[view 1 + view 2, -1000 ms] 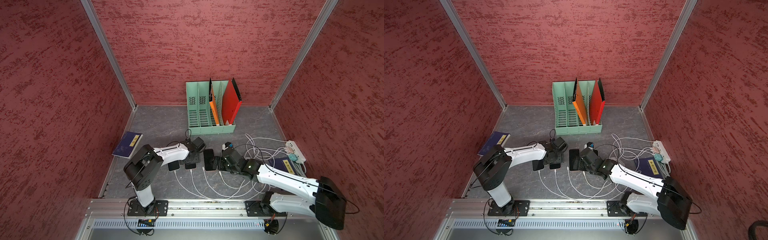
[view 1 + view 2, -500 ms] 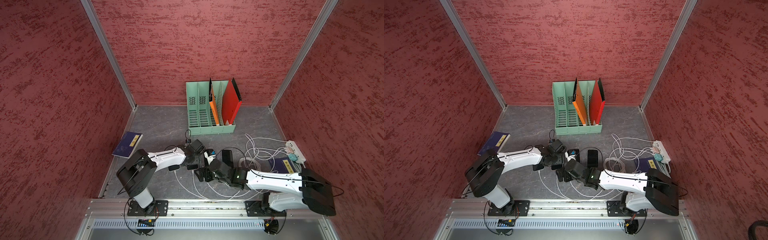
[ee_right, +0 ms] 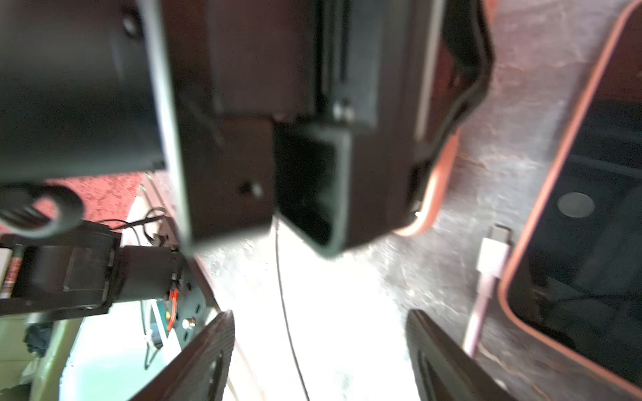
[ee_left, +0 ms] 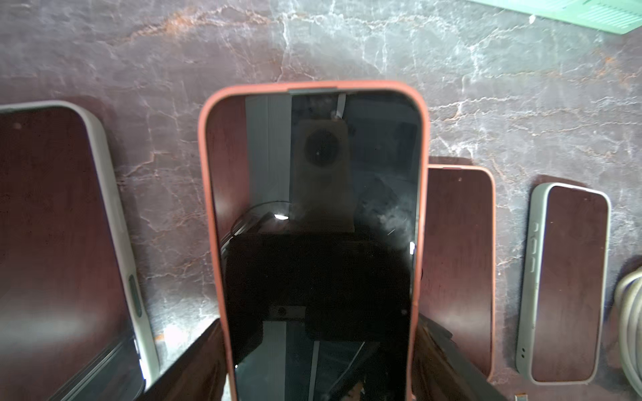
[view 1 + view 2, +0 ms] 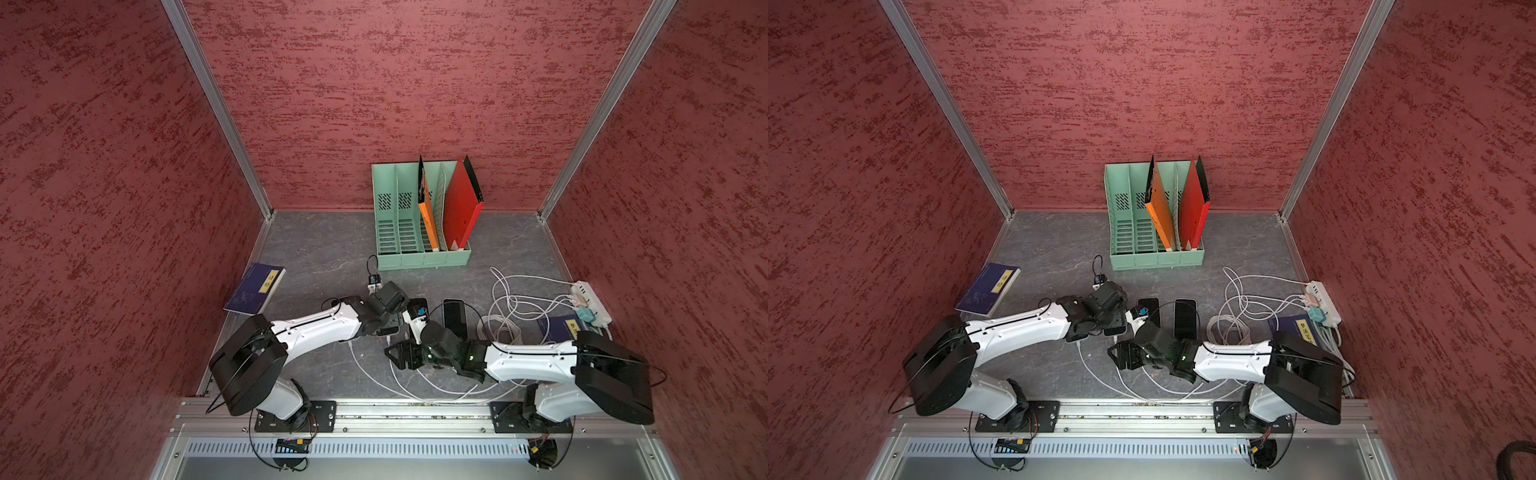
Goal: Unplug the charging cable from the phone
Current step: Pick up the phone at the center of the board.
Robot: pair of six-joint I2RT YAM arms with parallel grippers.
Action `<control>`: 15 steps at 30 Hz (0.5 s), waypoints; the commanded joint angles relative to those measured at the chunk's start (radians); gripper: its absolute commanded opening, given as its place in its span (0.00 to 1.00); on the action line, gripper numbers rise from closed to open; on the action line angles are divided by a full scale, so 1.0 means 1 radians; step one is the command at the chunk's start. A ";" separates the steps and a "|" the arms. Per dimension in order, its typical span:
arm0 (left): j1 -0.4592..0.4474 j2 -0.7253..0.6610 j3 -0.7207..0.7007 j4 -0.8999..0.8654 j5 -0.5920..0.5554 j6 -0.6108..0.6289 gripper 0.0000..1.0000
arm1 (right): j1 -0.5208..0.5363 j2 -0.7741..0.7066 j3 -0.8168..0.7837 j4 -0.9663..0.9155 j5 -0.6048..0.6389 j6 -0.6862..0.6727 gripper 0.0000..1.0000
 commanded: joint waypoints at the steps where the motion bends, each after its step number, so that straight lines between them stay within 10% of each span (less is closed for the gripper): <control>1: -0.010 -0.037 -0.003 0.041 -0.039 -0.011 0.00 | -0.005 0.037 0.006 0.062 -0.021 0.020 0.77; 15: -0.026 -0.086 -0.027 0.058 -0.063 -0.033 0.00 | -0.005 0.101 0.024 0.103 -0.015 0.023 0.51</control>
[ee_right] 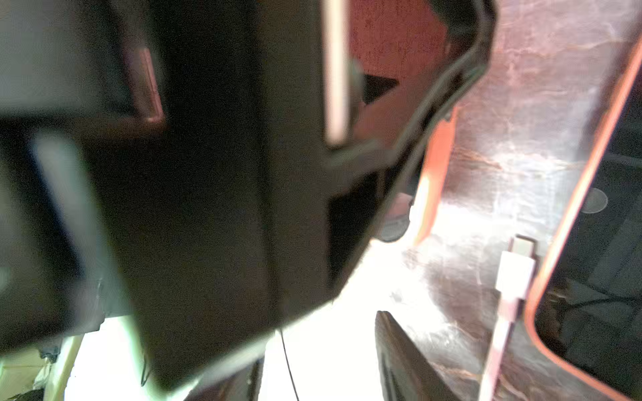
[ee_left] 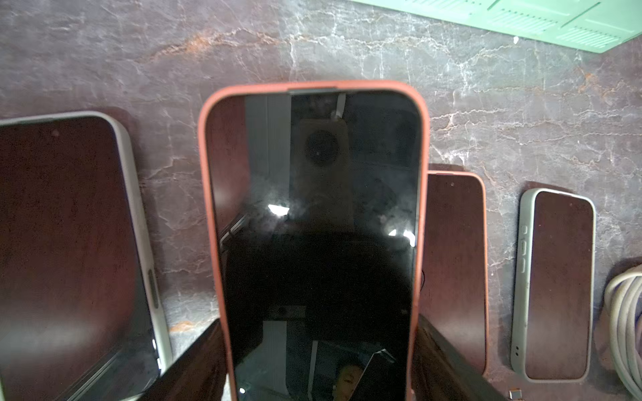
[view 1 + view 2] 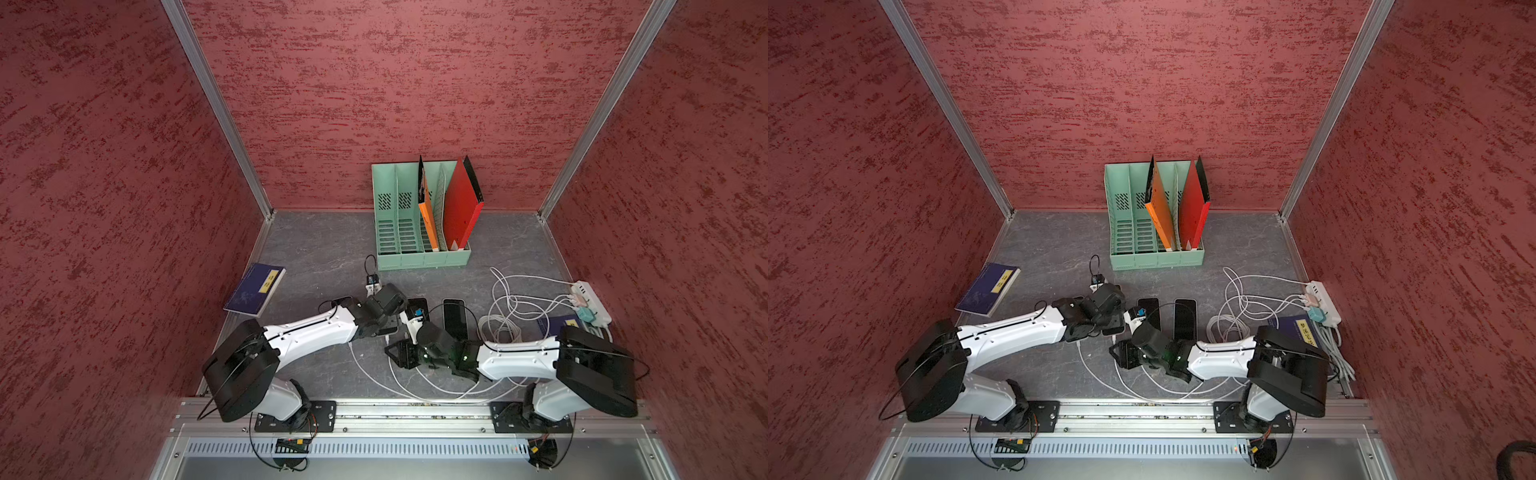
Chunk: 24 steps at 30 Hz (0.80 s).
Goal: Unplug the charging cable from the phone
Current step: Pick up the phone at the center of the board, then remove the charging cable from the phone.
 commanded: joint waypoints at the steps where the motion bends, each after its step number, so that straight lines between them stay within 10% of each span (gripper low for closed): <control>1: -0.011 -0.046 -0.012 0.062 -0.022 -0.025 0.00 | -0.004 0.013 0.010 0.045 -0.015 -0.004 0.51; 24: -0.004 -0.130 -0.048 0.083 -0.030 -0.051 0.00 | -0.023 0.044 -0.177 0.408 -0.057 0.108 0.49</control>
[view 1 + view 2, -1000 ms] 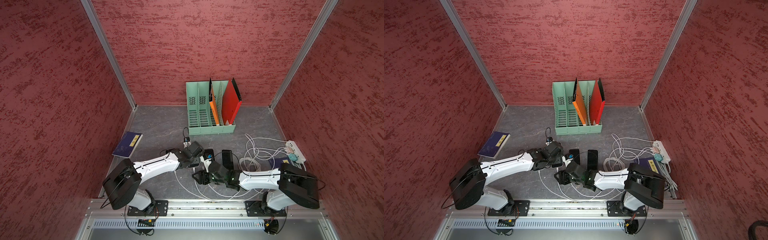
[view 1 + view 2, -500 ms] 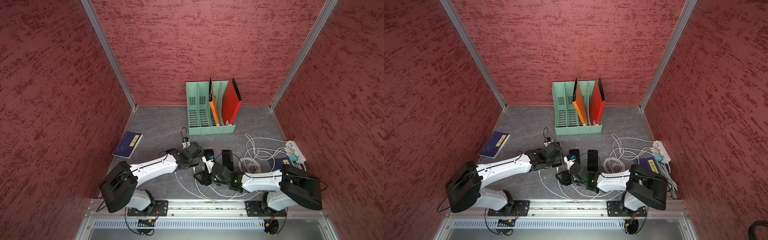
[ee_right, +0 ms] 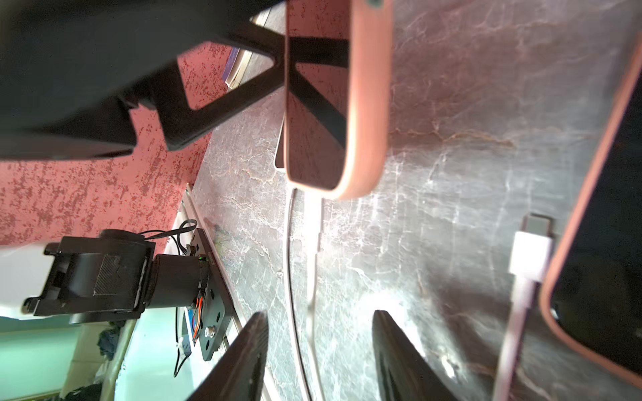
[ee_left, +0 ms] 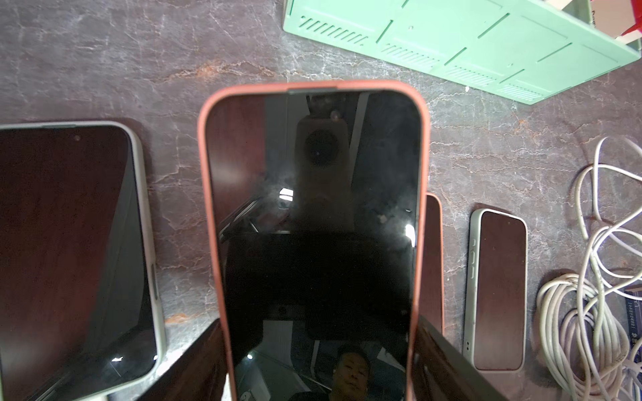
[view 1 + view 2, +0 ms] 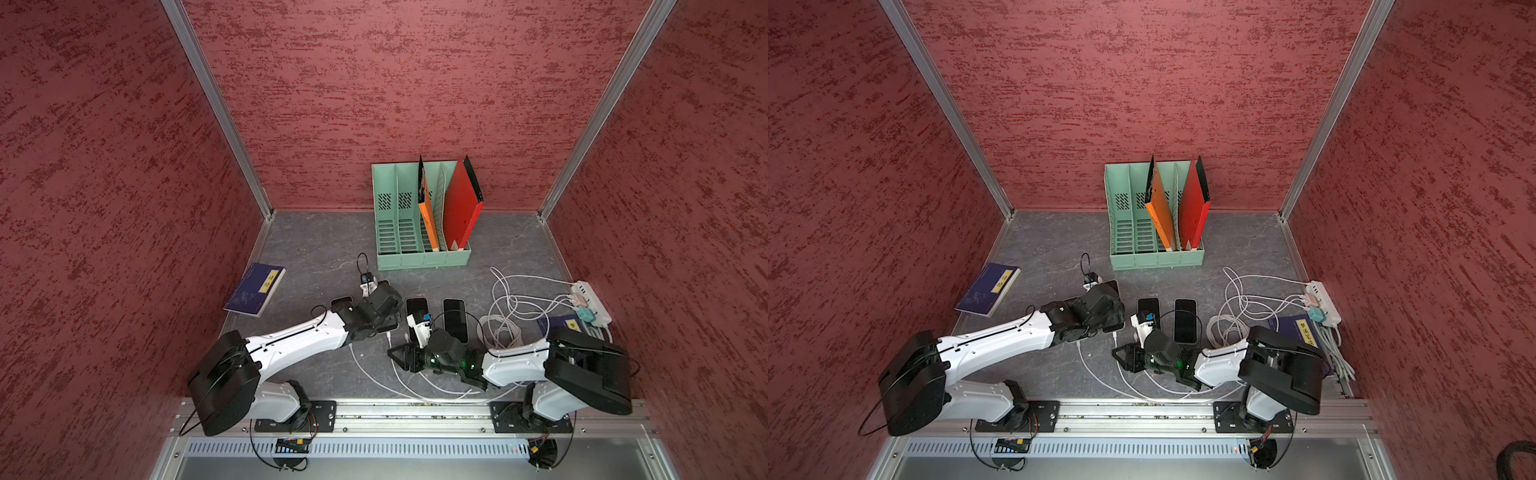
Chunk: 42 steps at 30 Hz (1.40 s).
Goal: Unplug the charging cable from the phone
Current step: Remove the charging cable from the phone.
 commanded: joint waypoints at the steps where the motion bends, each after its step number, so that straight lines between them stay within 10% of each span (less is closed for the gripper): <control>1: 0.001 -0.032 -0.011 0.055 -0.017 0.002 0.00 | -0.014 0.010 -0.024 0.093 -0.023 0.024 0.48; 42: 0.003 -0.091 -0.045 0.109 -0.011 -0.009 0.00 | -0.022 0.048 -0.006 0.112 -0.066 0.007 0.06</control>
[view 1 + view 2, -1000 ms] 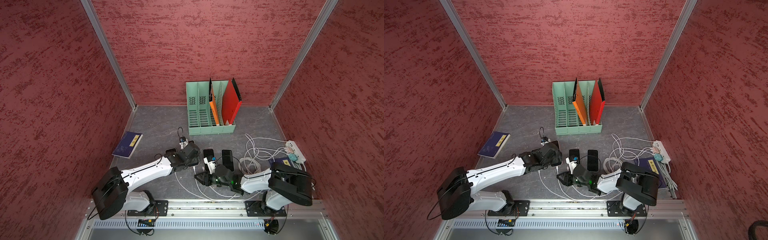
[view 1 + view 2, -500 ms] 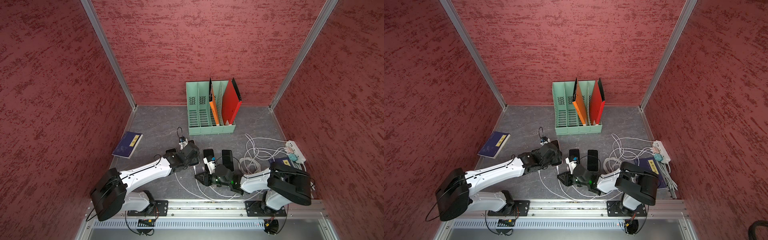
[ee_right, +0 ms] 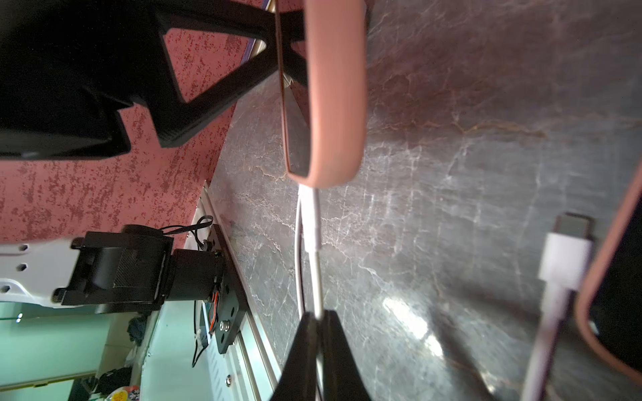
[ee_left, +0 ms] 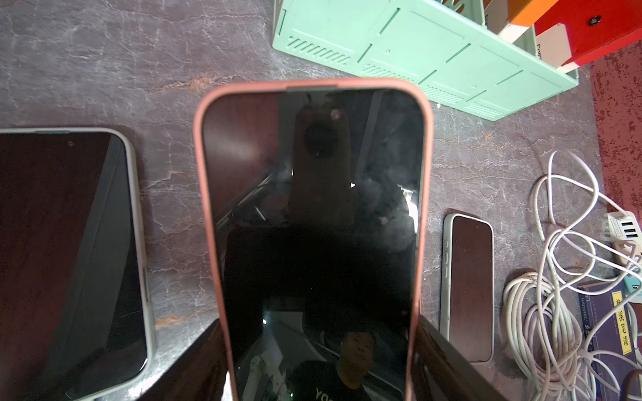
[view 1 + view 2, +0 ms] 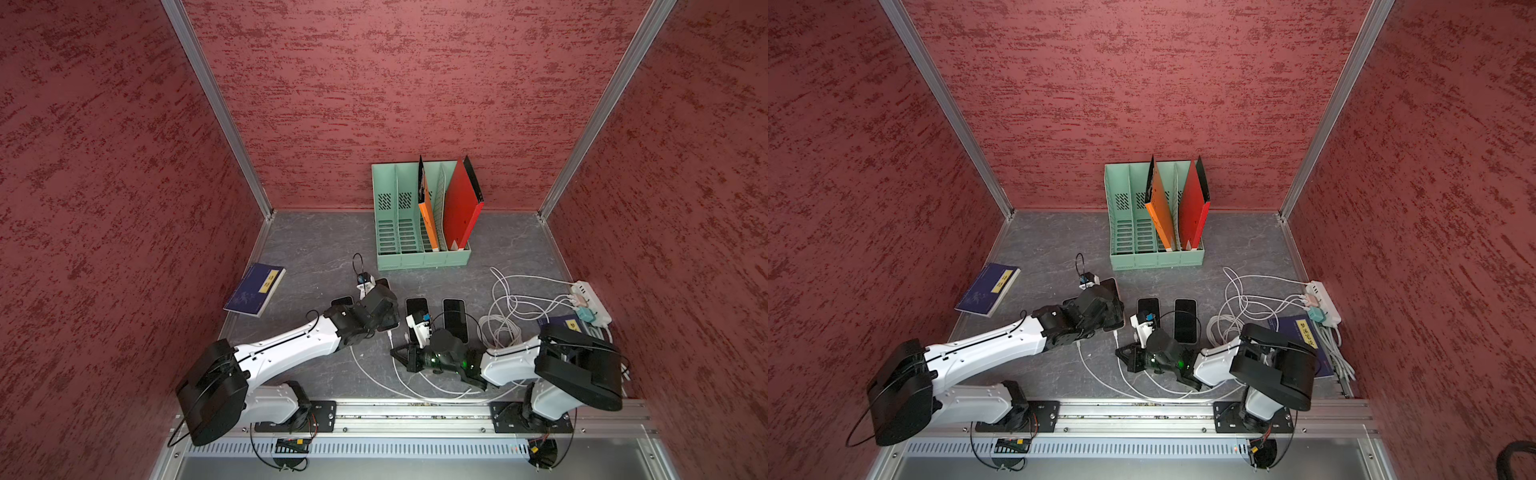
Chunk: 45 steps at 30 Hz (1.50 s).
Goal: Unplug the charging cable from the phone
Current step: Remove the charging cable from the phone.
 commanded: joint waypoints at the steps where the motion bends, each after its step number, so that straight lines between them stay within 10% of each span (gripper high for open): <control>1: 0.001 -0.025 -0.005 0.057 -0.017 -0.003 0.00 | -0.007 0.010 0.012 0.015 -0.008 -0.011 0.05; 45: 0.018 0.056 0.187 -0.024 -0.178 0.115 0.00 | 0.012 -0.009 0.099 -0.176 -0.027 -0.138 0.00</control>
